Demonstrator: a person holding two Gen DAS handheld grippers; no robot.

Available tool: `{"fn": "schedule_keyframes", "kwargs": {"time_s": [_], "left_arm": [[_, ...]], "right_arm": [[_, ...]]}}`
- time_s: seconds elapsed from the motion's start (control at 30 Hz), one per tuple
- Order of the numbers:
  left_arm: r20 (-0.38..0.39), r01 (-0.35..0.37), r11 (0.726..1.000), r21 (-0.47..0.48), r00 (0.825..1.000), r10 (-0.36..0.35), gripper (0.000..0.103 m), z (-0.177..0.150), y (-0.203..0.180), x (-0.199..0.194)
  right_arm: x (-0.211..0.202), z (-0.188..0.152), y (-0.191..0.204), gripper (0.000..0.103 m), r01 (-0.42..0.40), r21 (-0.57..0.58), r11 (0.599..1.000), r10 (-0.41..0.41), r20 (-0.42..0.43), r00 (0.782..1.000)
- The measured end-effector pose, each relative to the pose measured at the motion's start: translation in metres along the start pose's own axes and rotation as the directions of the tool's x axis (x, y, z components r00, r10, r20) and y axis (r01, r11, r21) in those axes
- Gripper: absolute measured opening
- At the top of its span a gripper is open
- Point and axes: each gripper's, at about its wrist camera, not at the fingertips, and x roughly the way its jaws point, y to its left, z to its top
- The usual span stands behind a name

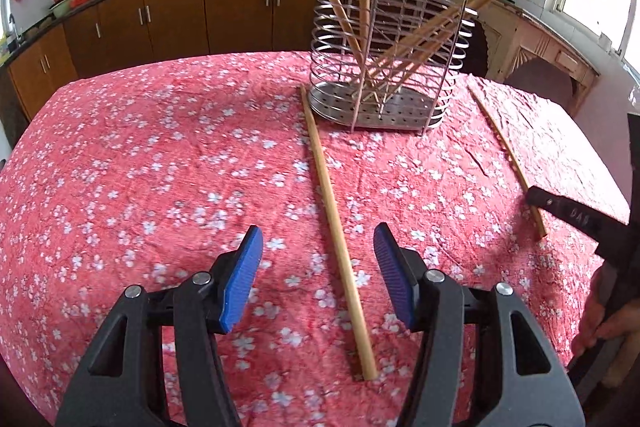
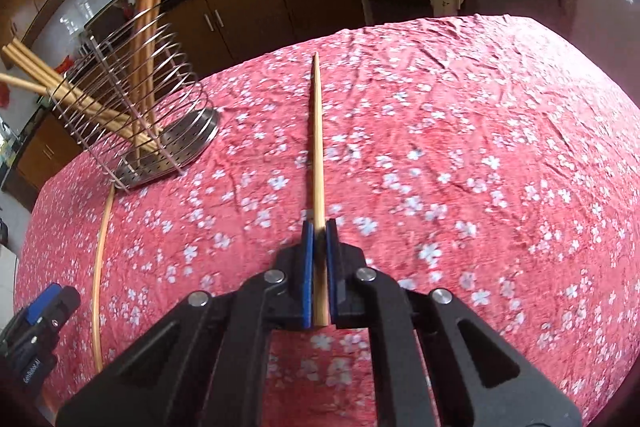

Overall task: Organize utensils
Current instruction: 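Close the right gripper on a chopstick while the left gripper grasps the last one, then lift both chopsticks upright and carry them over the wire holder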

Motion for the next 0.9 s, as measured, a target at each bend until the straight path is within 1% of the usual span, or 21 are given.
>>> {"fn": "schedule_keyframes", "kwargs": {"time_s": [0.07,0.13,0.17,0.2,0.23,0.27,0.33,0.4,0.53,0.6,0.77,0.9], "left_arm": [[-0.021,-0.014,1.0,0.009,1.0,0.014,0.049,0.0,-0.006,0.01],[-0.045,-0.015,1.0,0.001,0.999,0.015,0.034,-0.001,-0.006,0.018],[-0.03,-0.03,1.0,0.004,0.999,0.03,0.031,-0.001,-0.007,0.018],[-0.031,-0.034,0.999,0.006,0.999,0.034,0.02,0.0,-0.006,0.019],[-0.031,-0.033,0.999,0.002,0.999,0.033,0.013,0.001,-0.003,0.019],[-0.036,-0.03,1.0,-0.002,0.999,0.03,0.009,0.003,0.0,0.02],[-0.037,-0.044,0.999,0.0,0.998,0.044,0.008,0.007,0.01,0.021],[-0.026,-0.086,0.996,0.007,0.996,0.086,0.008,0.012,0.025,0.022],[-0.022,-0.118,0.993,-0.003,0.993,0.118,0.008,0.019,0.054,0.024],[-0.023,-0.114,0.993,-0.007,0.993,0.114,0.008,0.021,0.064,0.023],[-0.019,-0.06,0.997,-0.052,0.998,0.059,0.008,0.021,0.081,0.021],[-0.018,-0.038,0.997,-0.069,0.999,0.037,0.008,0.02,0.089,0.022]], "right_arm": [[0.0,0.0,-0.001,0.007,0.001,-0.006,1.0,-0.001,0.002,1.0],[-0.001,0.0,-0.002,0.007,0.001,-0.016,1.0,-0.001,0.005,1.0],[0.0,0.0,-0.001,0.007,-0.005,-0.022,1.0,0.005,0.004,1.0],[-0.002,0.001,-0.002,0.007,-0.013,-0.028,1.0,0.013,0.003,1.0],[-0.001,0.001,0.0,0.007,-0.021,-0.034,0.999,0.021,0.002,1.0],[0.001,0.001,0.004,0.007,-0.023,-0.043,0.999,0.023,0.002,1.0],[0.002,0.001,0.011,0.007,-0.024,-0.065,0.998,0.024,0.002,1.0],[0.002,0.001,0.012,0.007,-0.019,-0.086,0.996,0.019,0.005,1.0],[0.003,0.002,0.013,0.007,-0.004,-0.12,0.993,0.006,0.016,1.0],[0.004,0.002,0.012,0.007,0.003,-0.127,0.992,-0.001,0.016,1.0],[0.005,0.003,0.015,0.008,0.023,-0.157,0.987,-0.021,0.015,1.0],[0.004,0.001,0.018,0.008,0.022,-0.156,0.988,-0.02,0.014,1.0]]}}
